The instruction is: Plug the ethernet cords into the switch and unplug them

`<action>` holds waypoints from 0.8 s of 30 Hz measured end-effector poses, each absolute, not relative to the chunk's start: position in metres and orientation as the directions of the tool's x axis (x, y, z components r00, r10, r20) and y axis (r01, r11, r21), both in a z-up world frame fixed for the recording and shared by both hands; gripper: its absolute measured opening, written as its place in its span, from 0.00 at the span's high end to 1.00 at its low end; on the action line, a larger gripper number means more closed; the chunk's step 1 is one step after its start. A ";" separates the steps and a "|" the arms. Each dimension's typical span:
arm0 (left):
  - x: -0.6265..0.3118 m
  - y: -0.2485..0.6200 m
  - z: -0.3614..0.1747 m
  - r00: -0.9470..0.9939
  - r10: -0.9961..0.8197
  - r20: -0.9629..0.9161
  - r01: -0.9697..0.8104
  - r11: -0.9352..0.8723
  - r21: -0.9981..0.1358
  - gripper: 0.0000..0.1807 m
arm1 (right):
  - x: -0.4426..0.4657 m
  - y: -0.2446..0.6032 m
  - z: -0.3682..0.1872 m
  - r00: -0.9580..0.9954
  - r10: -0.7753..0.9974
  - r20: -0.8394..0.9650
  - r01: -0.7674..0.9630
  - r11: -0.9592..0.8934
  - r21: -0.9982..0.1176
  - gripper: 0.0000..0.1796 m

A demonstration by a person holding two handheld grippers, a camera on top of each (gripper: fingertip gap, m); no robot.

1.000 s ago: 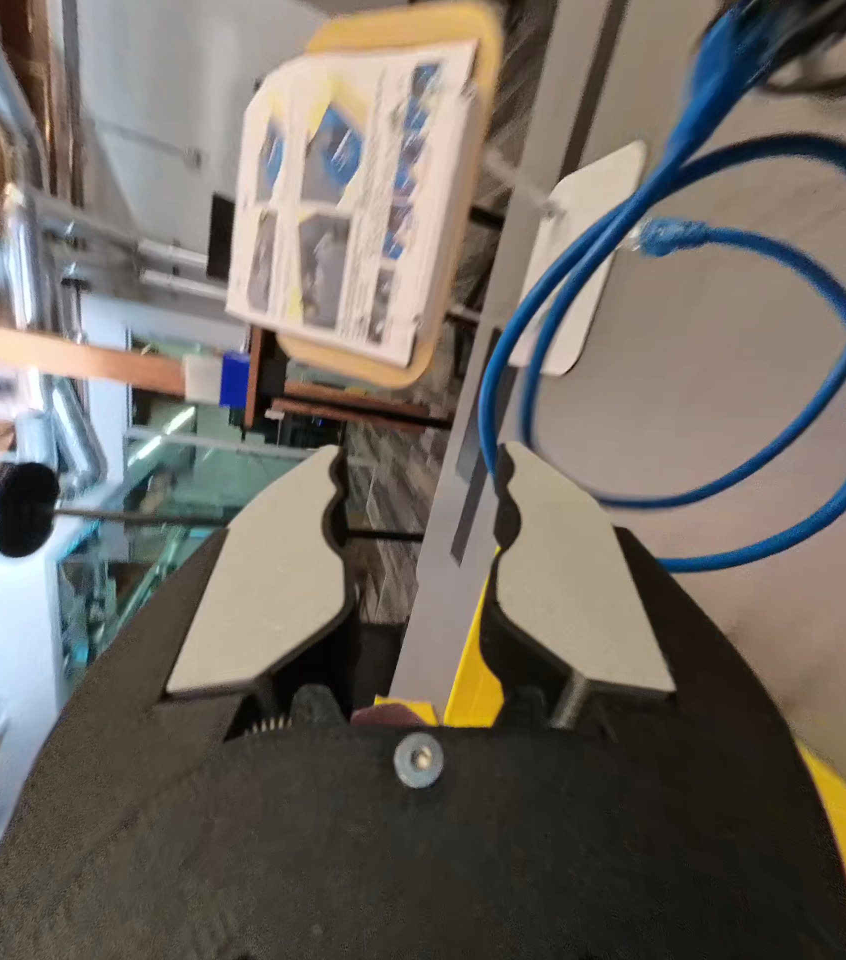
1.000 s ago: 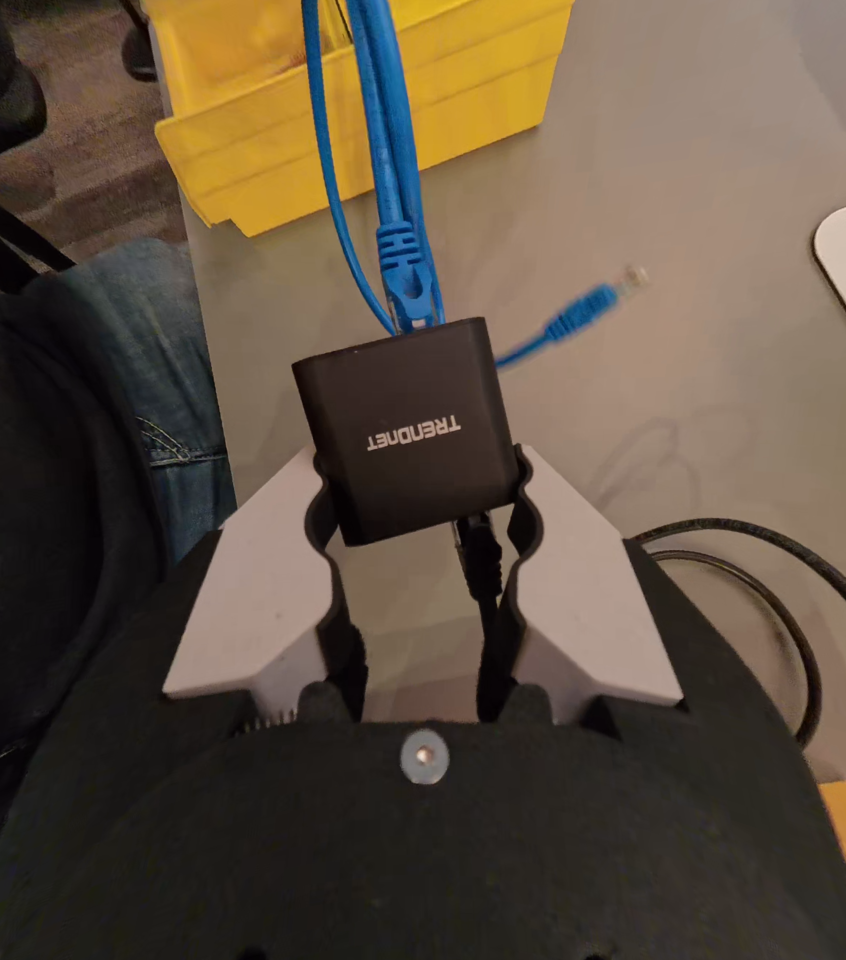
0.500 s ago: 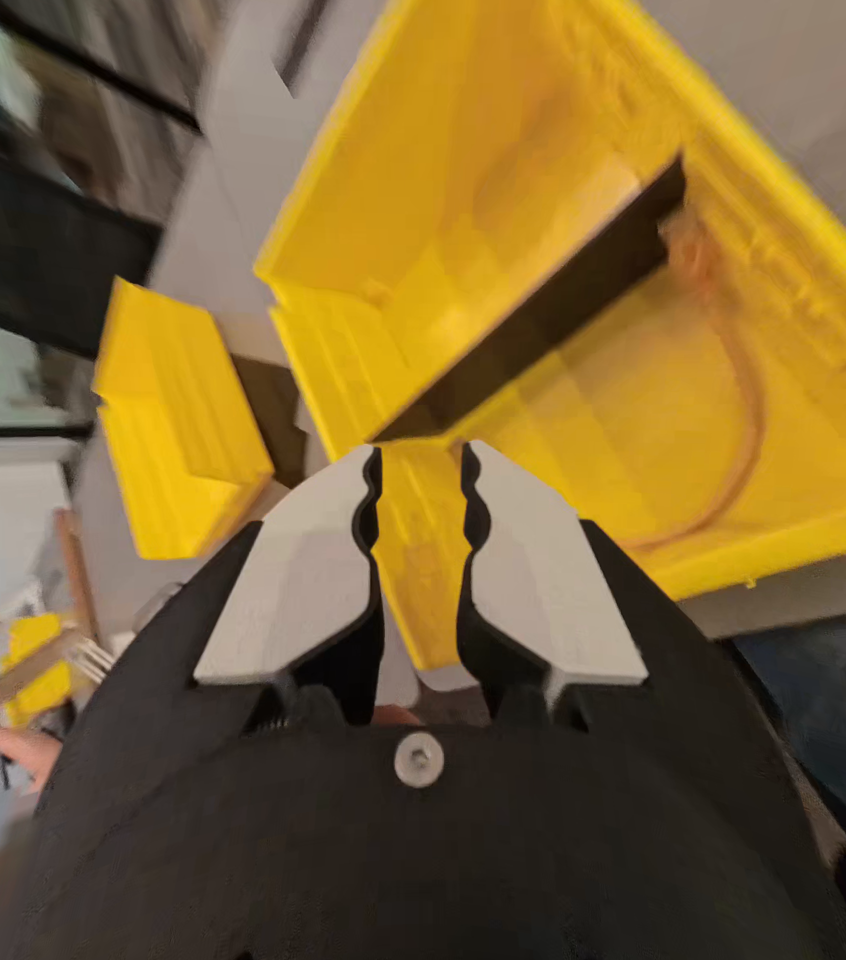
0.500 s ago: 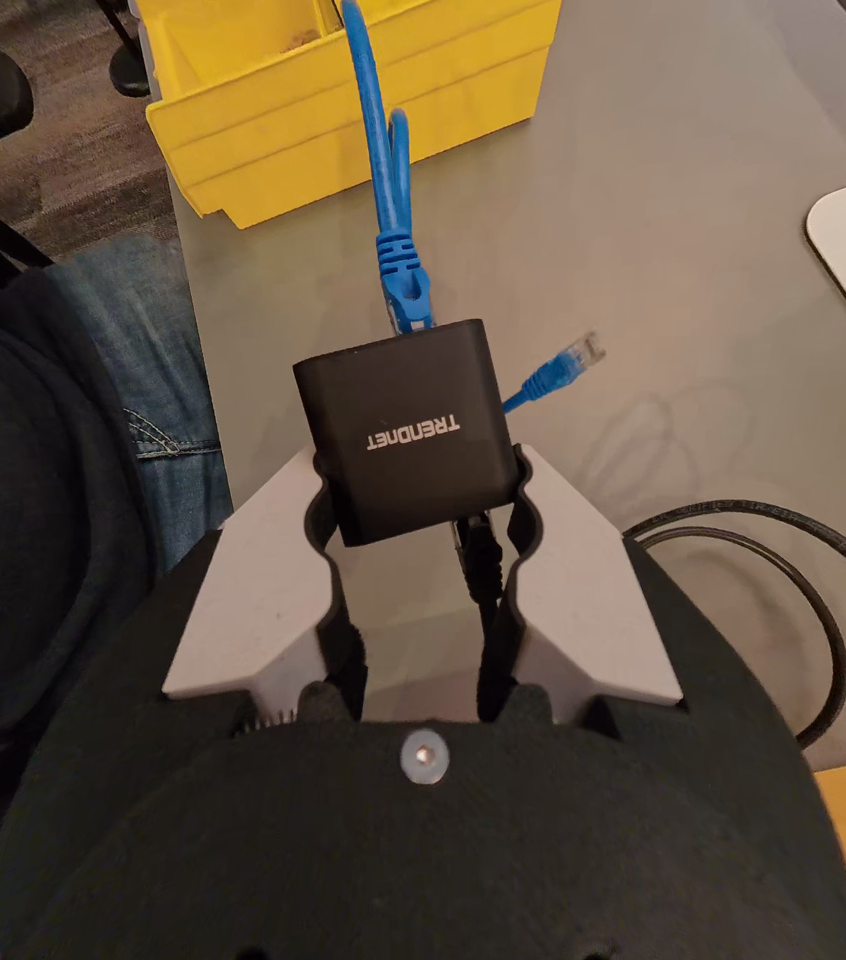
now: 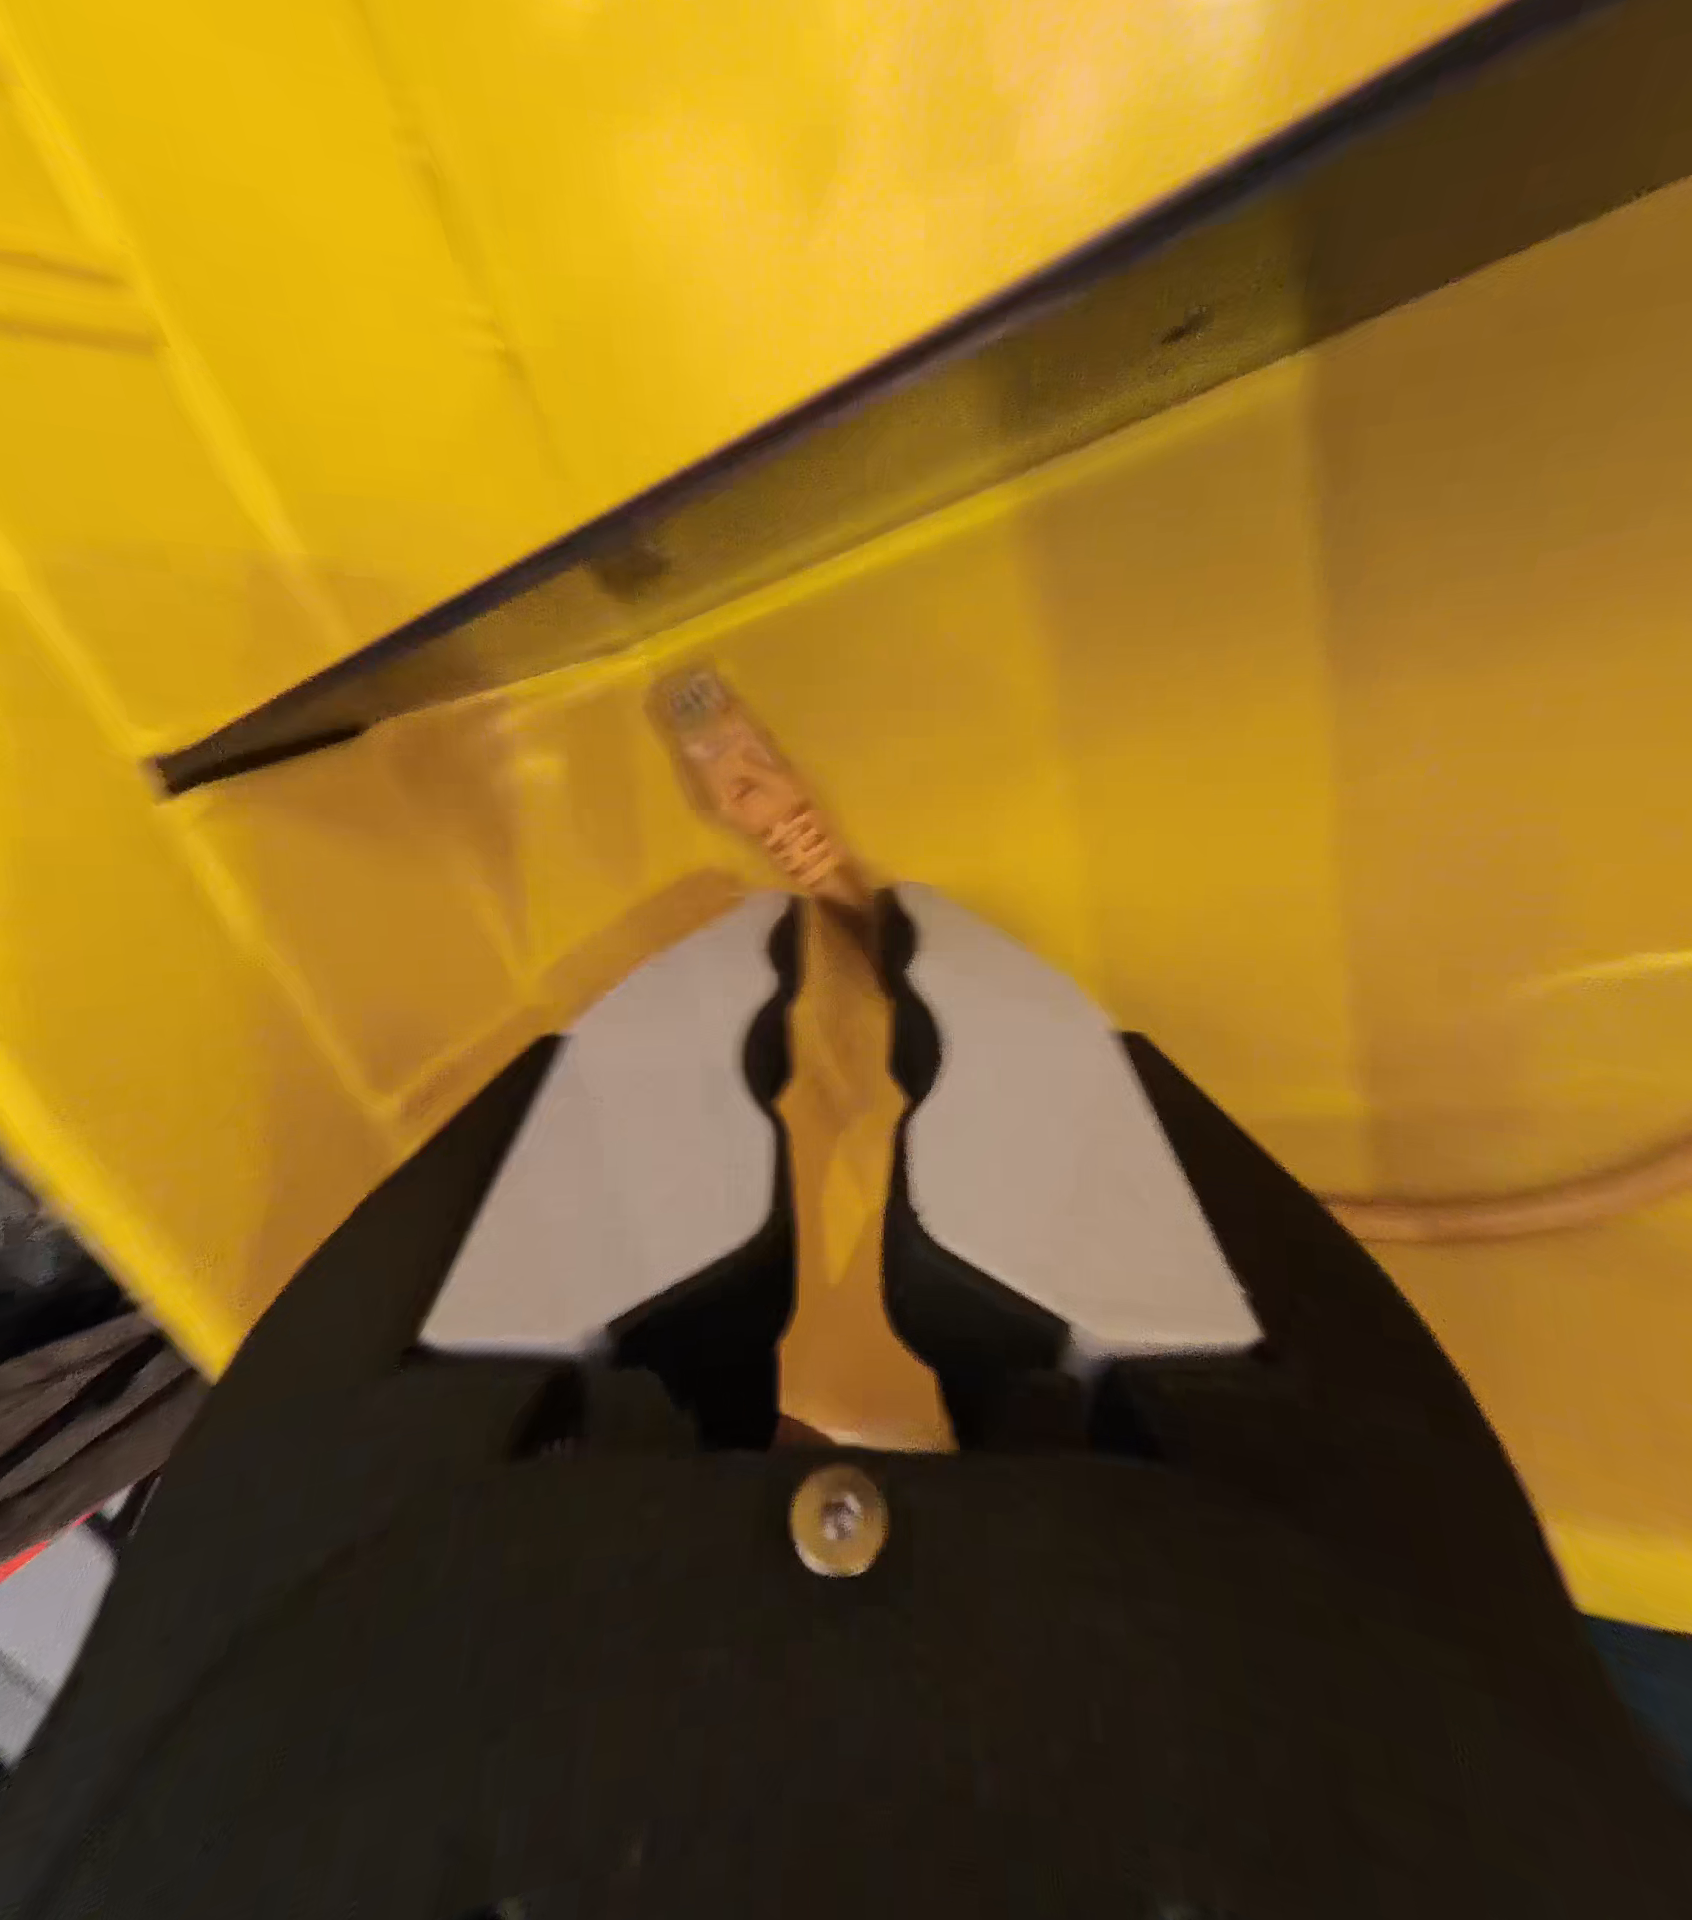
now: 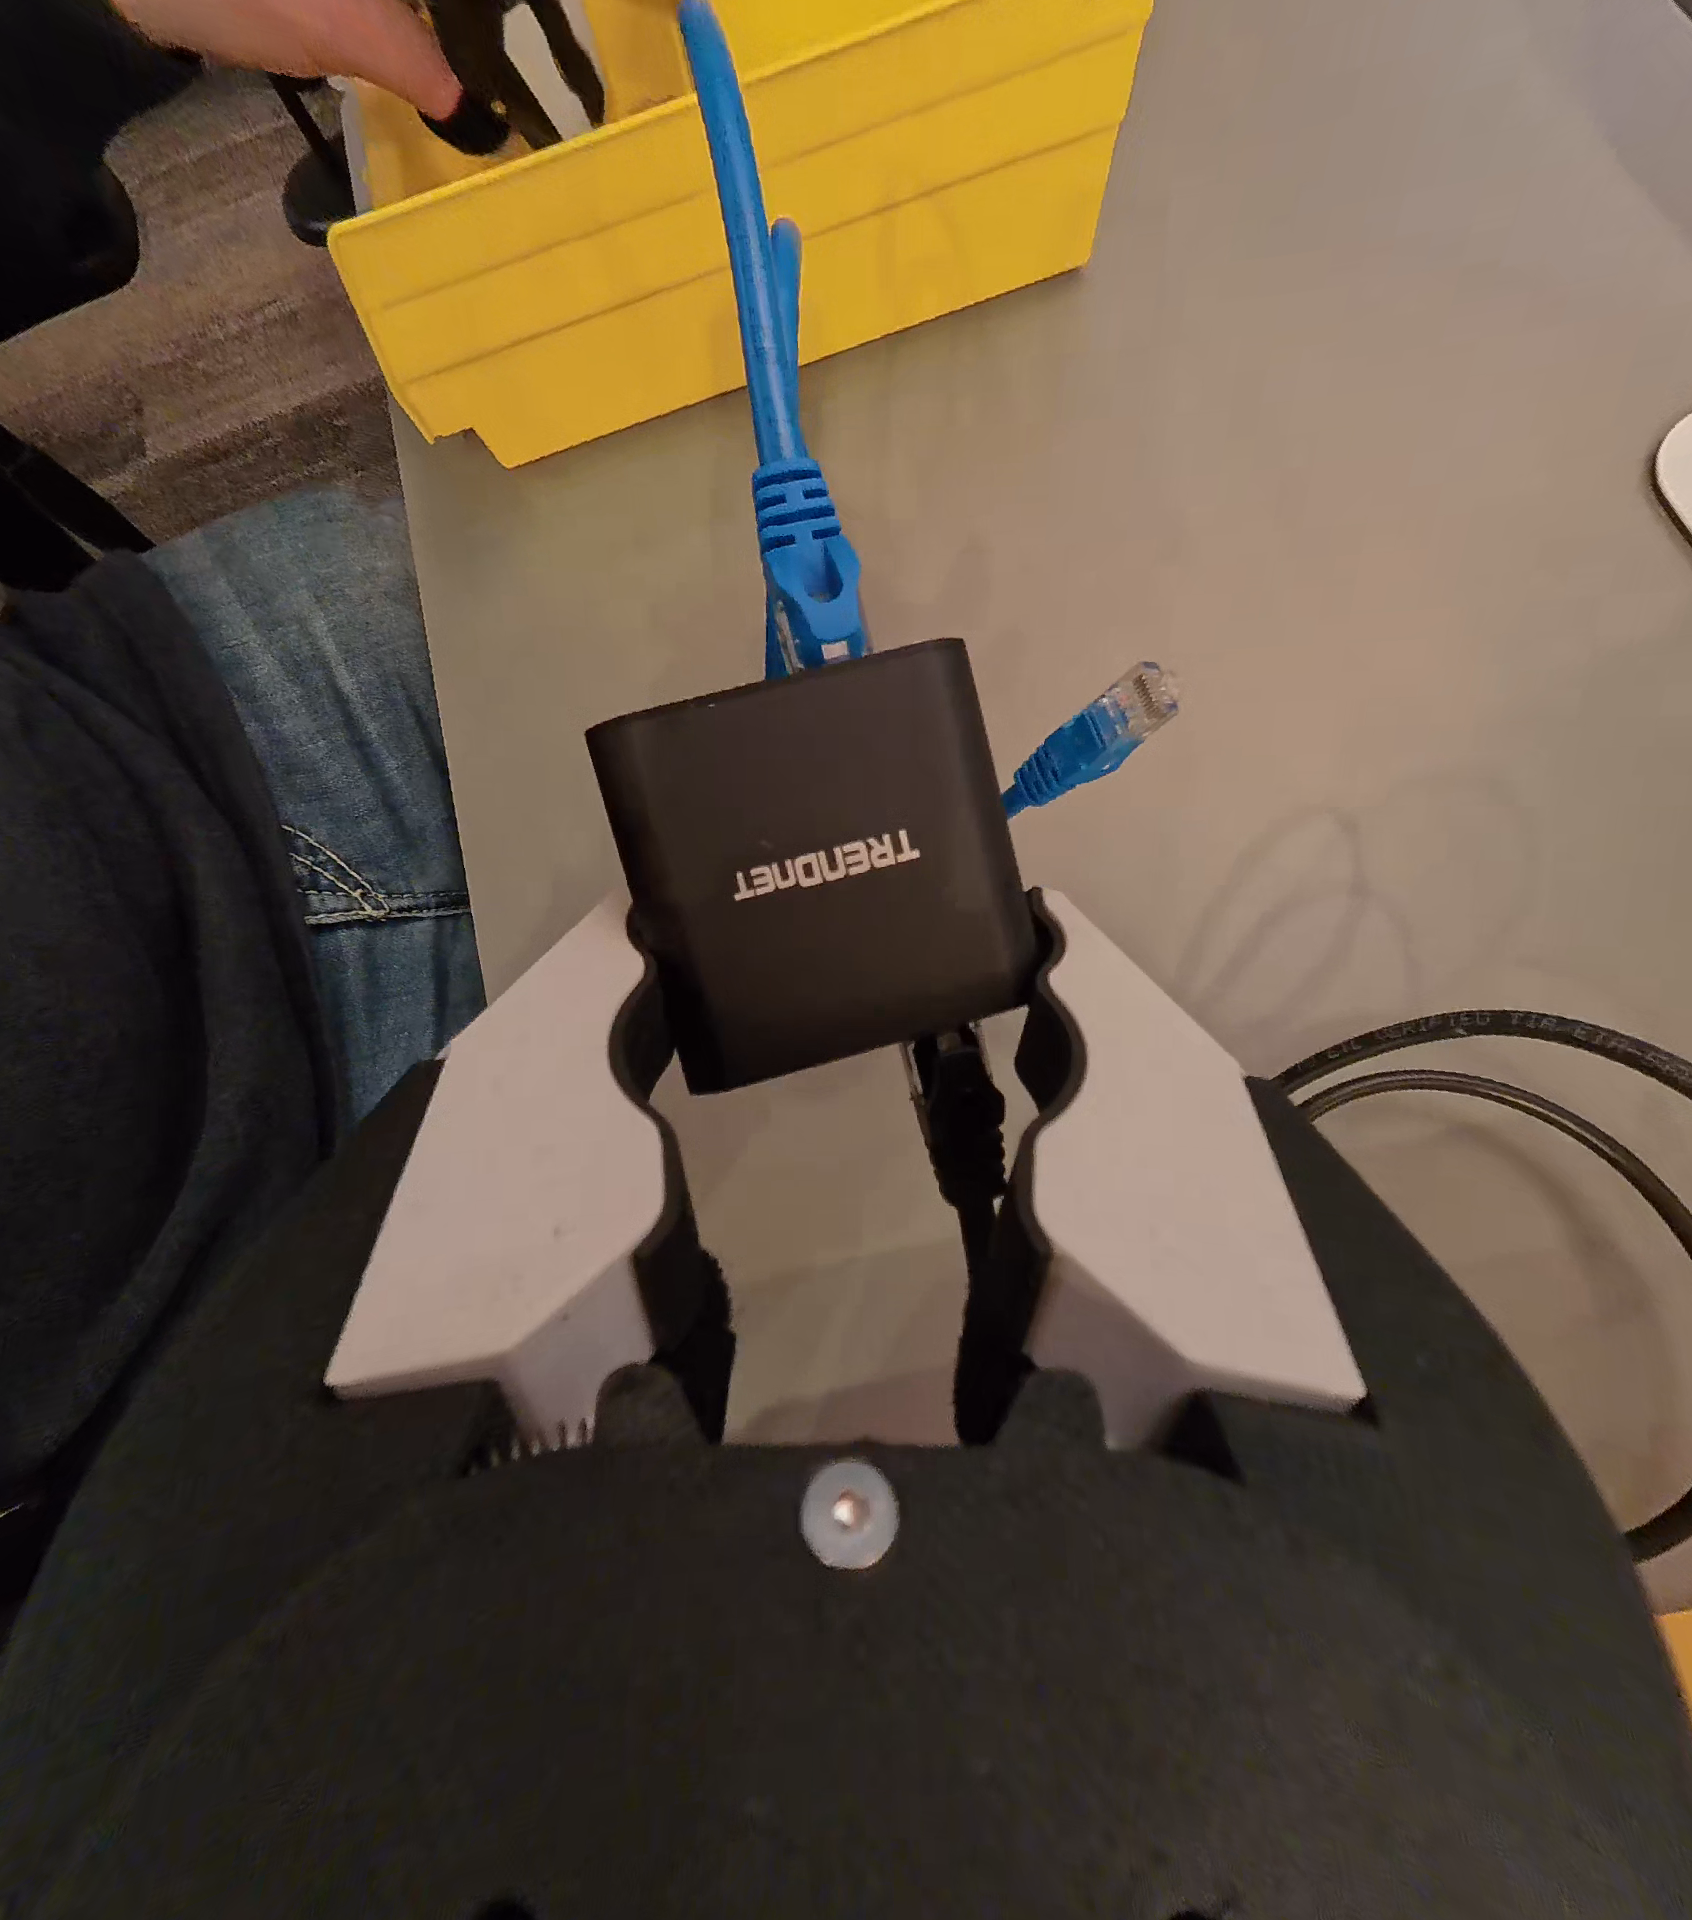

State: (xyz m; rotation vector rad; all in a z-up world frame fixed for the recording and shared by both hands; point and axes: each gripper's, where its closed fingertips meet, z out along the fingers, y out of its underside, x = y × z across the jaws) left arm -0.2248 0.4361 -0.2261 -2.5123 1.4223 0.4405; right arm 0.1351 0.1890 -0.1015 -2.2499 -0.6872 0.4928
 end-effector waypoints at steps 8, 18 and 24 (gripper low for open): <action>-0.219 0.450 -0.228 0.511 -0.795 -0.327 -0.854 -0.512 -0.092 0.96 | 0.137 0.188 -0.099 0.783 0.605 -0.145 0.316 -0.588 -0.745 0.63; -0.205 0.449 -0.182 0.460 -0.799 -0.387 -0.886 -0.385 -0.258 0.97 | 0.140 0.187 -0.098 0.789 0.599 -0.141 0.313 -0.587 -0.746 0.63; -0.187 0.441 -0.119 0.402 -0.771 -0.494 -0.895 -0.215 -0.392 0.97 | 0.140 0.188 -0.100 0.792 0.596 -0.131 0.322 -0.590 -0.740 0.63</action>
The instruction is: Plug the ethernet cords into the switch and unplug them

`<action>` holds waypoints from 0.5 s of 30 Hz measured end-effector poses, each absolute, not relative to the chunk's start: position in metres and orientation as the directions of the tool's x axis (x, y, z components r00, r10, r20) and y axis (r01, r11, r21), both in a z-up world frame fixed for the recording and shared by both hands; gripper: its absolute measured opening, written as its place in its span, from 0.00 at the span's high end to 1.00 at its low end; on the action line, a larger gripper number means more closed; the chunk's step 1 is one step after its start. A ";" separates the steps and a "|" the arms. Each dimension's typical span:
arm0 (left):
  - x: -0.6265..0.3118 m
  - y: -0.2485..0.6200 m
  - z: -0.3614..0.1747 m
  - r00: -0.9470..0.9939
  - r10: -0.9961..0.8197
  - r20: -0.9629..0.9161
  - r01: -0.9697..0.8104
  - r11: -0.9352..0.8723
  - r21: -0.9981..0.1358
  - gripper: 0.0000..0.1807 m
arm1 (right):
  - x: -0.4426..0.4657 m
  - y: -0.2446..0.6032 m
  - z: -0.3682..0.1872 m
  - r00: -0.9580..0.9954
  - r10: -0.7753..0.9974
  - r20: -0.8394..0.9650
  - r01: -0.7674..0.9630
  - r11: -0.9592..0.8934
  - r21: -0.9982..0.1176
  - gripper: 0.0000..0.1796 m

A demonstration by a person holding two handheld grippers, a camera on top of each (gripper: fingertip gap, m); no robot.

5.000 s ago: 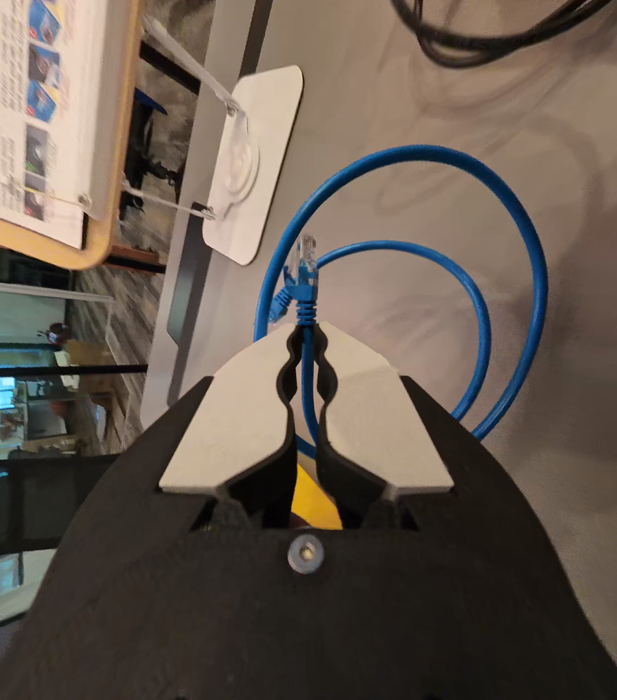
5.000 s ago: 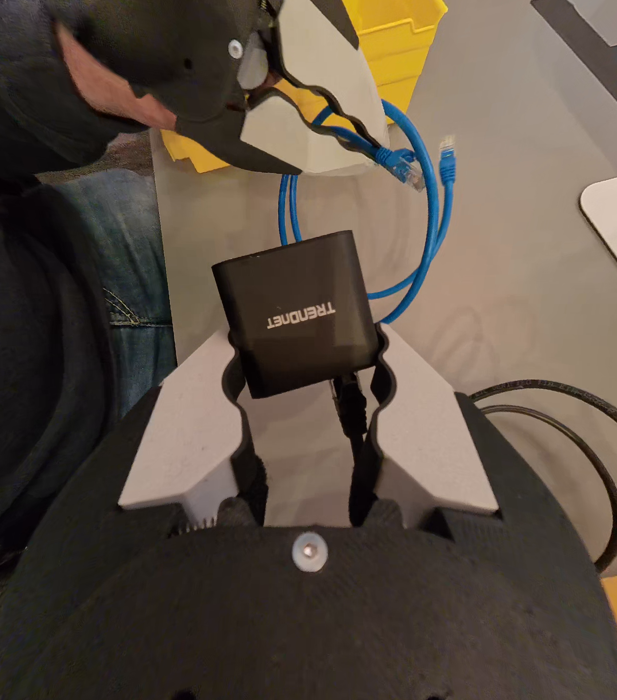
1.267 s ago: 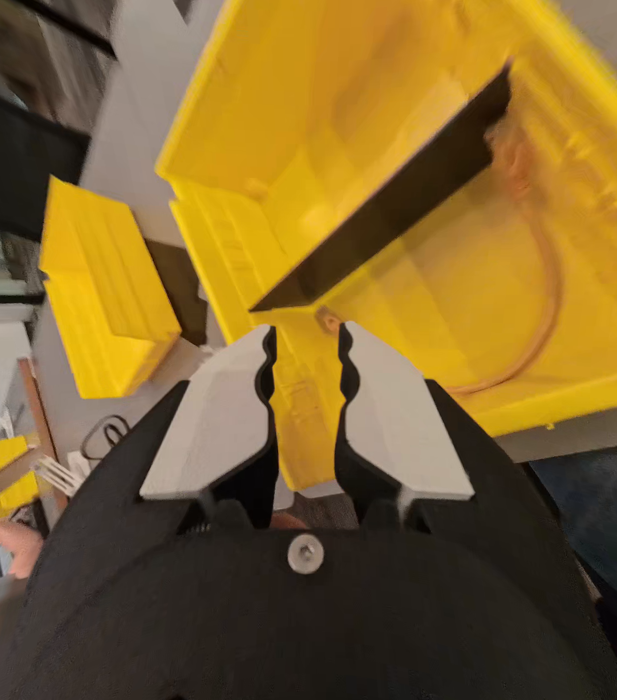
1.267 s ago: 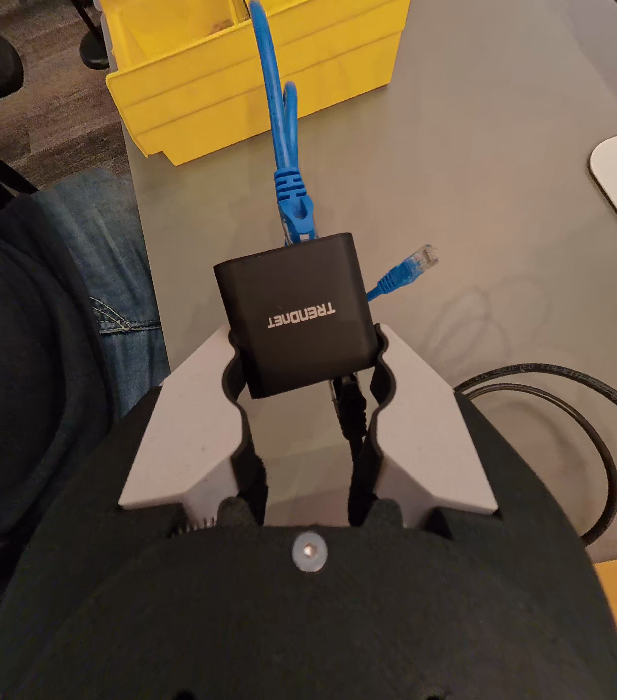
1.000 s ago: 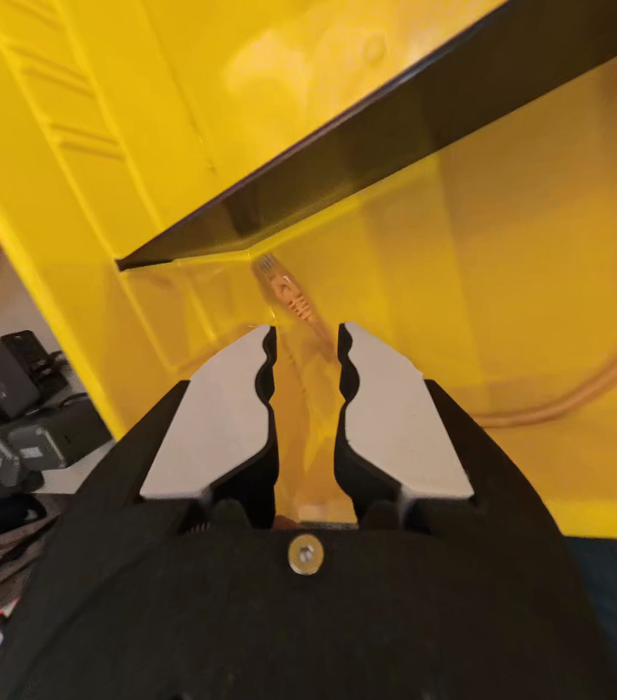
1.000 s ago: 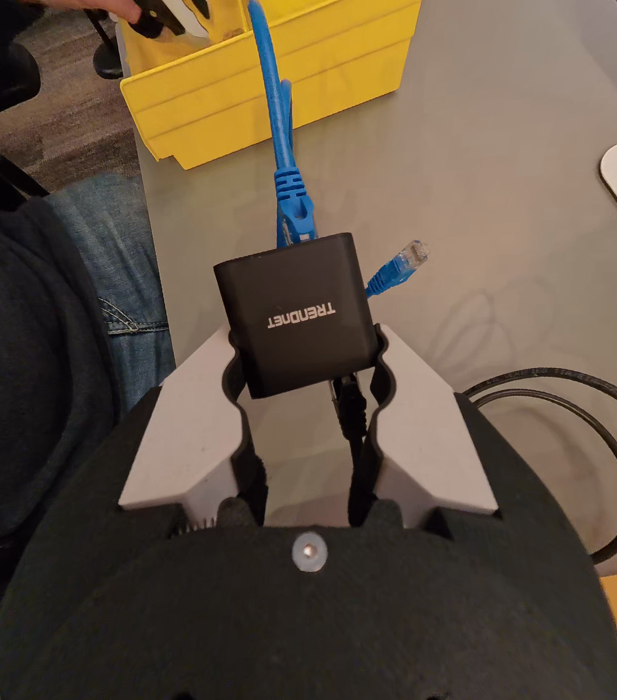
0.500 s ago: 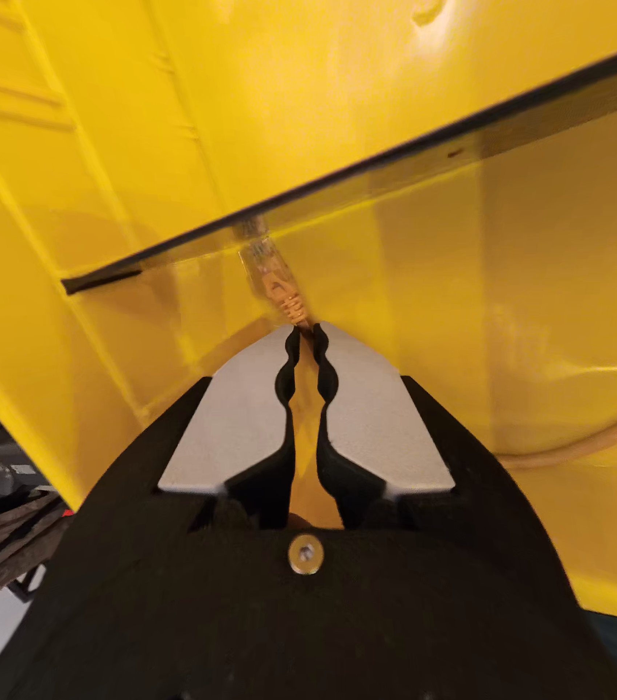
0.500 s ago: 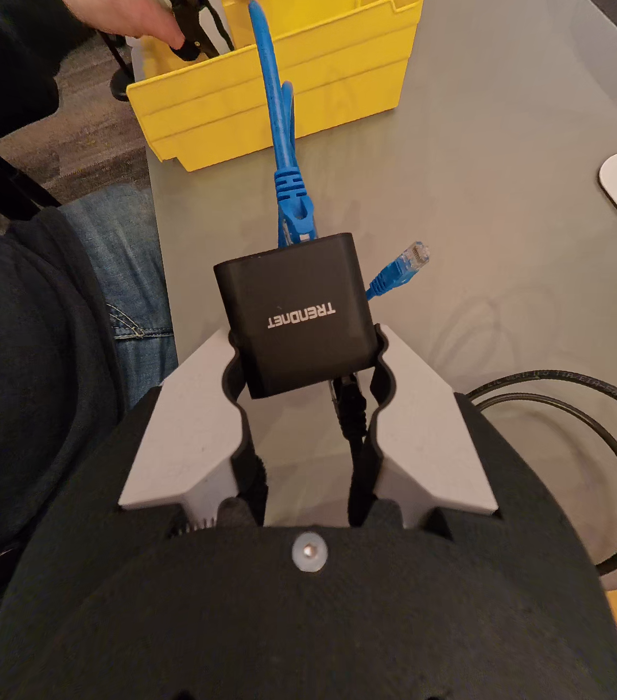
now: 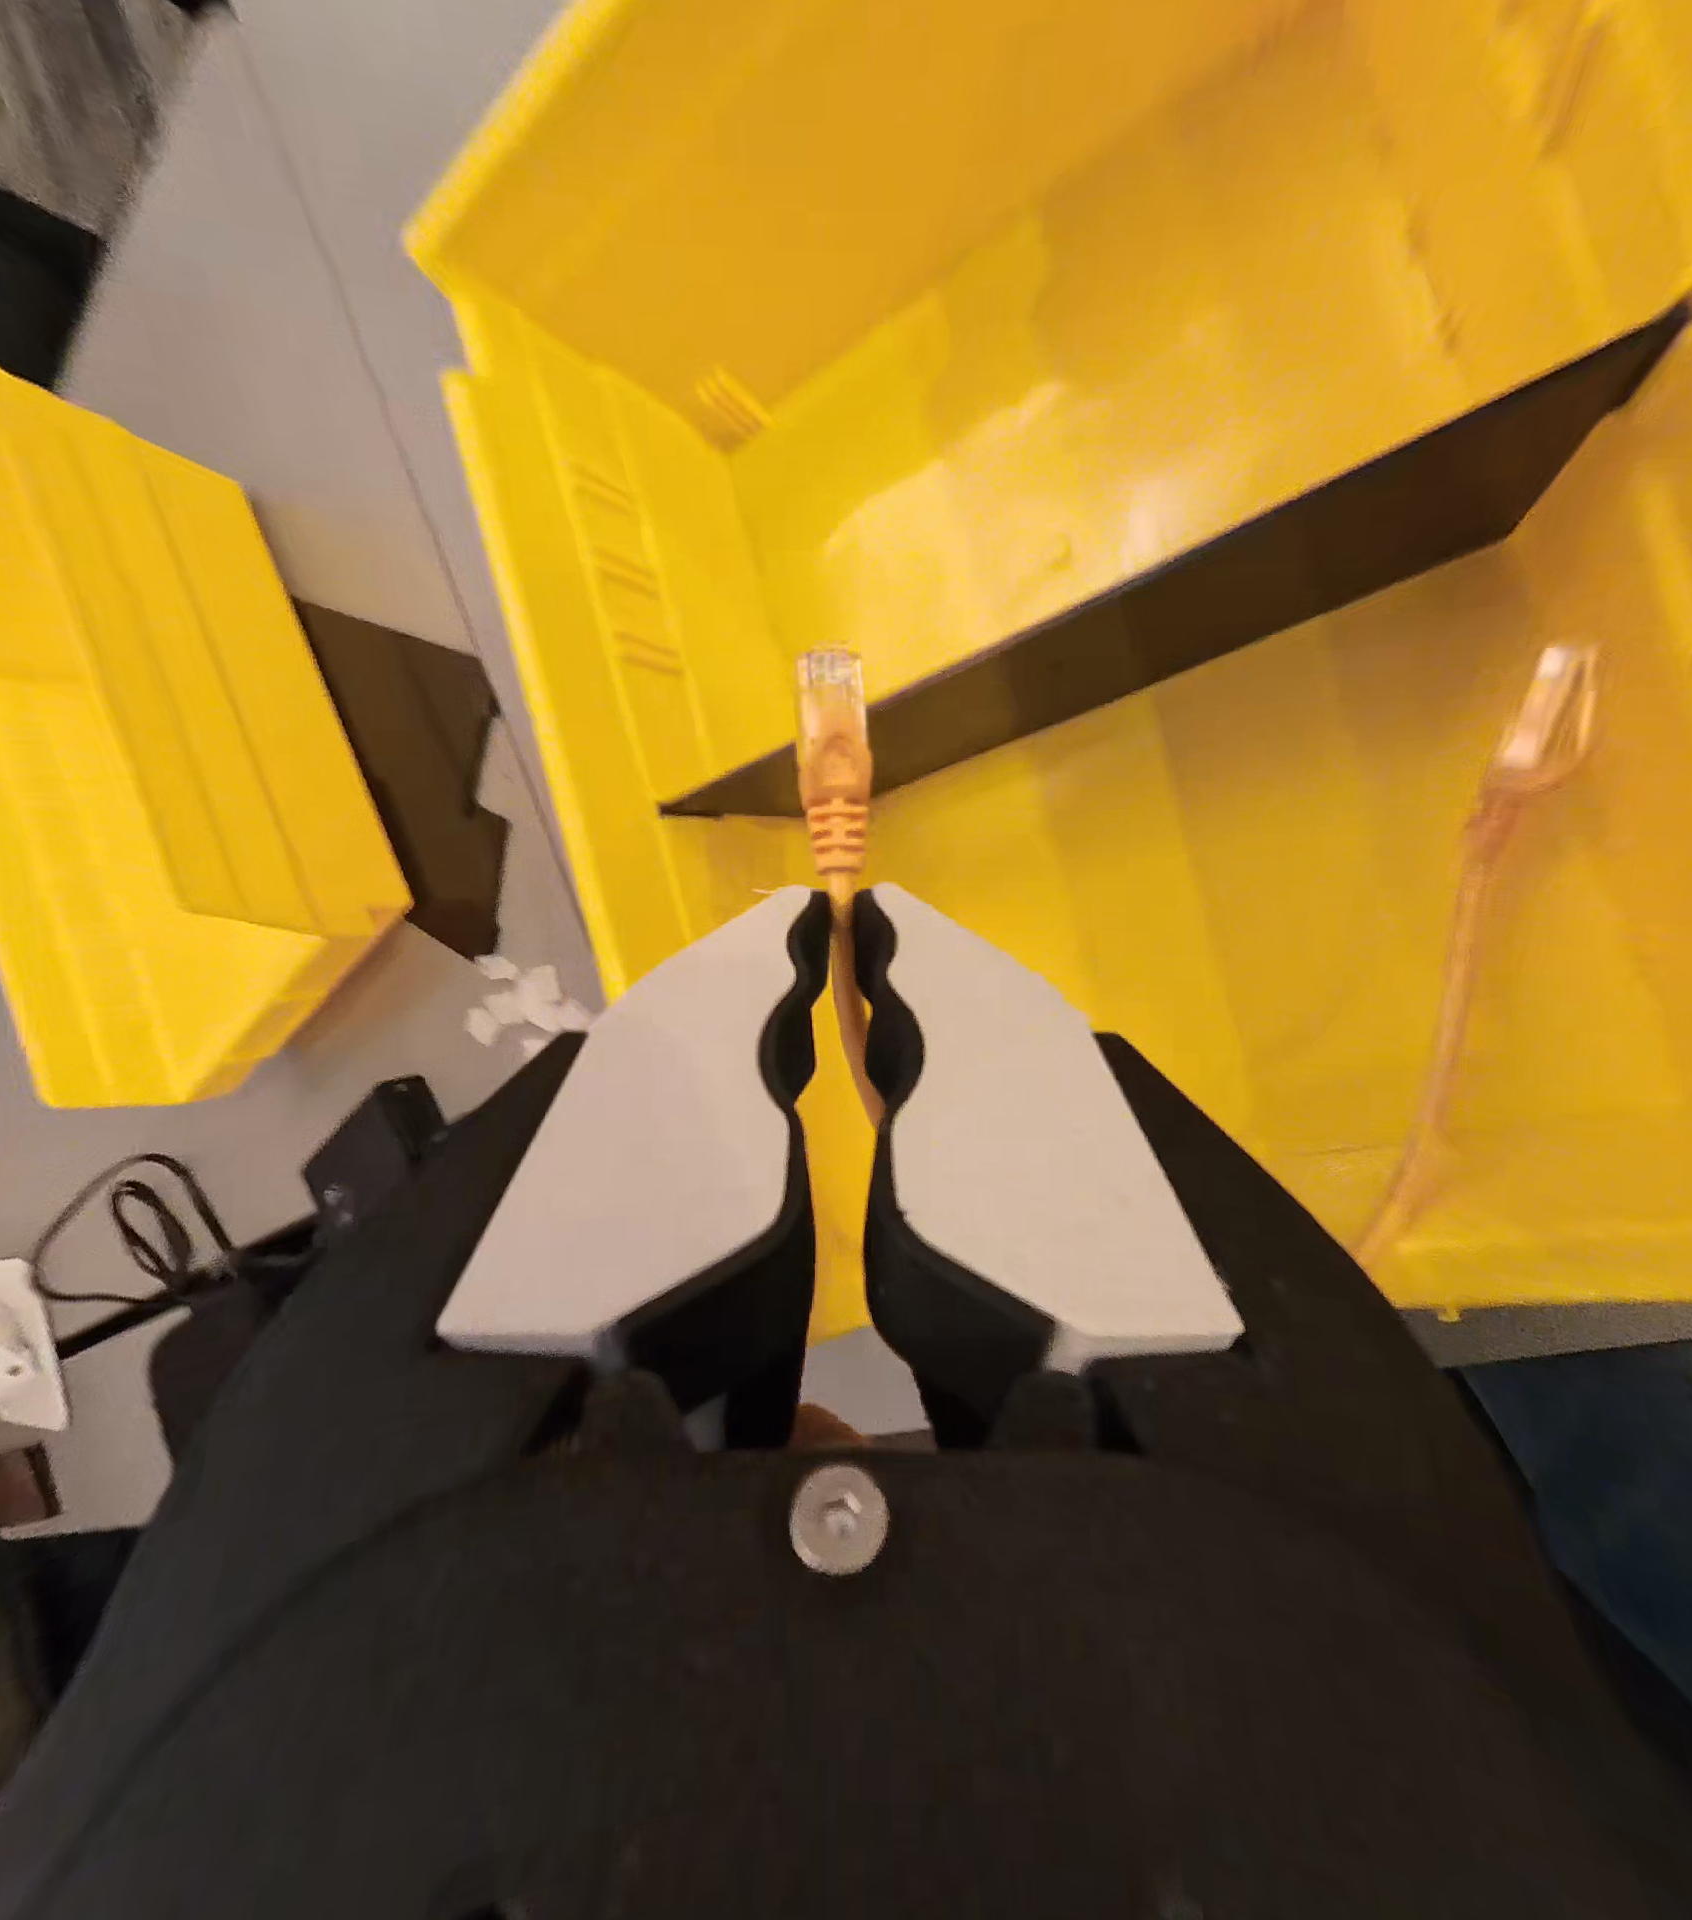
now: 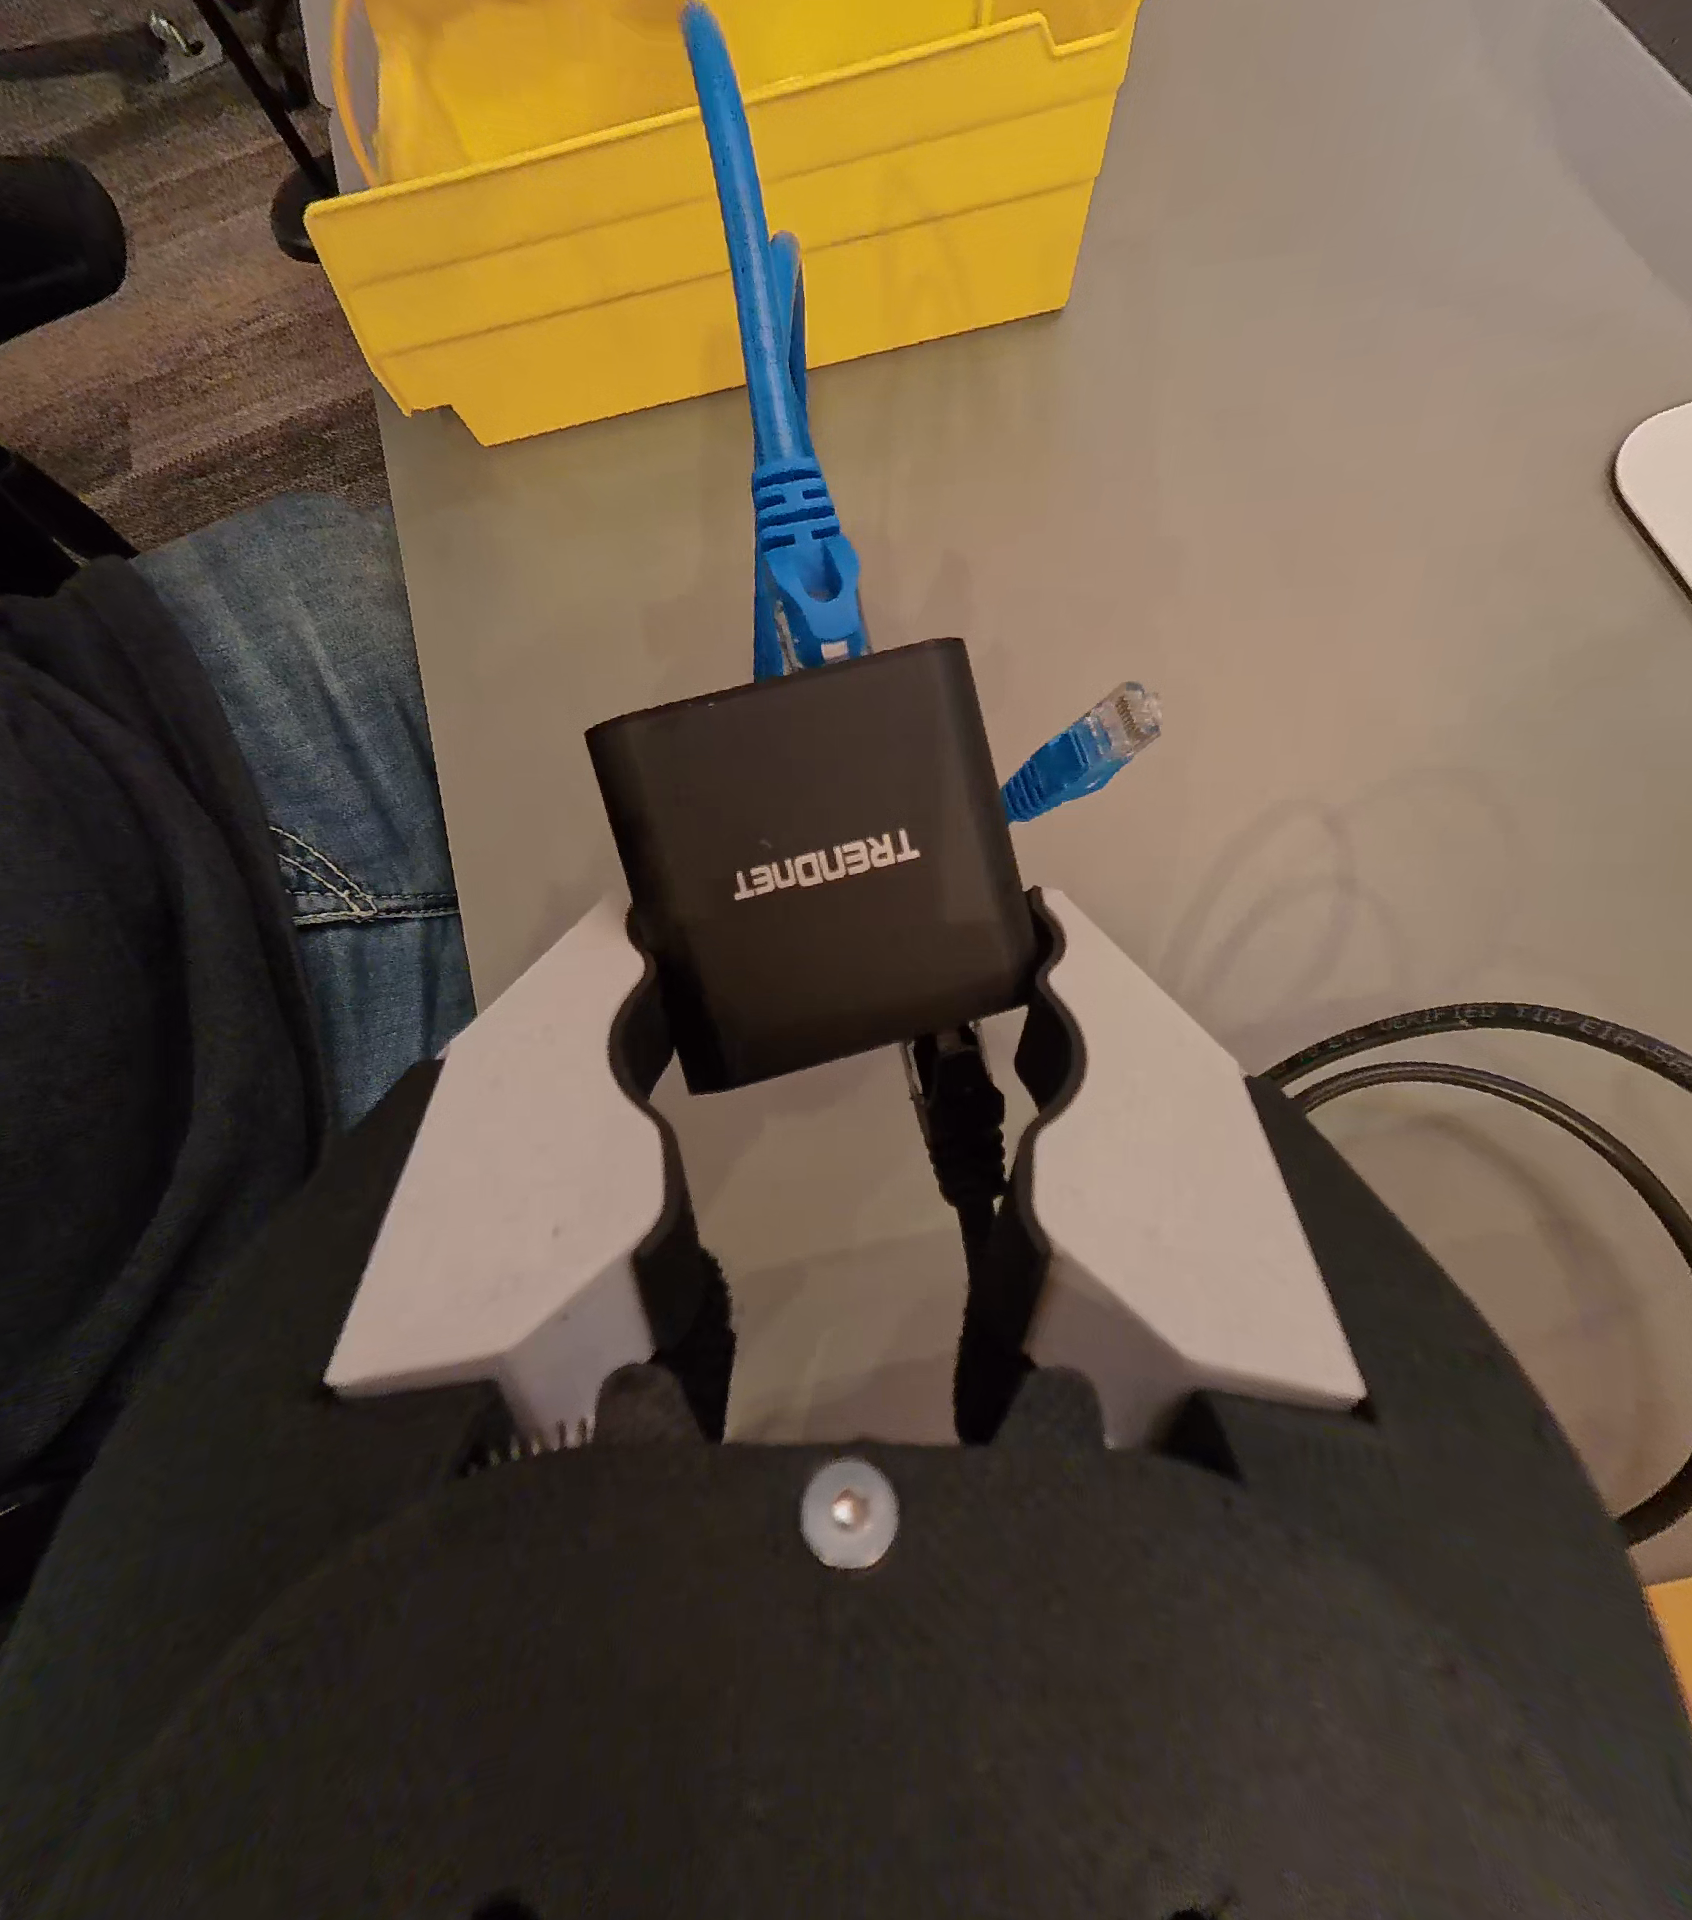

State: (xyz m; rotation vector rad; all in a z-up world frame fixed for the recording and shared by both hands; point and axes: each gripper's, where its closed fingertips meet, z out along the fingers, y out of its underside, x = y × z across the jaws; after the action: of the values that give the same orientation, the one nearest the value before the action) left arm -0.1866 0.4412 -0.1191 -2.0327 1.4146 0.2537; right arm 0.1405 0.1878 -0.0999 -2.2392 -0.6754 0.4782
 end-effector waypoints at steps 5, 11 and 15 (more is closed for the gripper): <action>-0.162 0.427 -0.059 0.376 -0.741 -0.557 -0.870 -0.075 -0.488 0.97 | 0.142 0.189 -0.100 0.799 0.589 -0.116 0.329 -0.591 -0.736 0.63; -0.119 0.386 0.007 0.309 -0.757 -0.575 -0.804 0.115 -0.583 0.98 | 0.147 0.189 -0.100 0.808 0.581 -0.105 0.328 -0.589 -0.738 0.63; -0.079 0.353 0.040 0.219 -0.763 -0.608 -0.767 0.251 -0.591 0.97 | 0.149 0.191 -0.101 0.814 0.575 -0.087 0.334 -0.584 -0.740 0.63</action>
State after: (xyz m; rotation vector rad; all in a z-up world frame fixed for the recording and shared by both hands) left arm -0.0793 0.3532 0.0400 -1.4898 1.5219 0.0050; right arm 0.1495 0.1909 -0.1008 -2.2405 -0.6644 0.4115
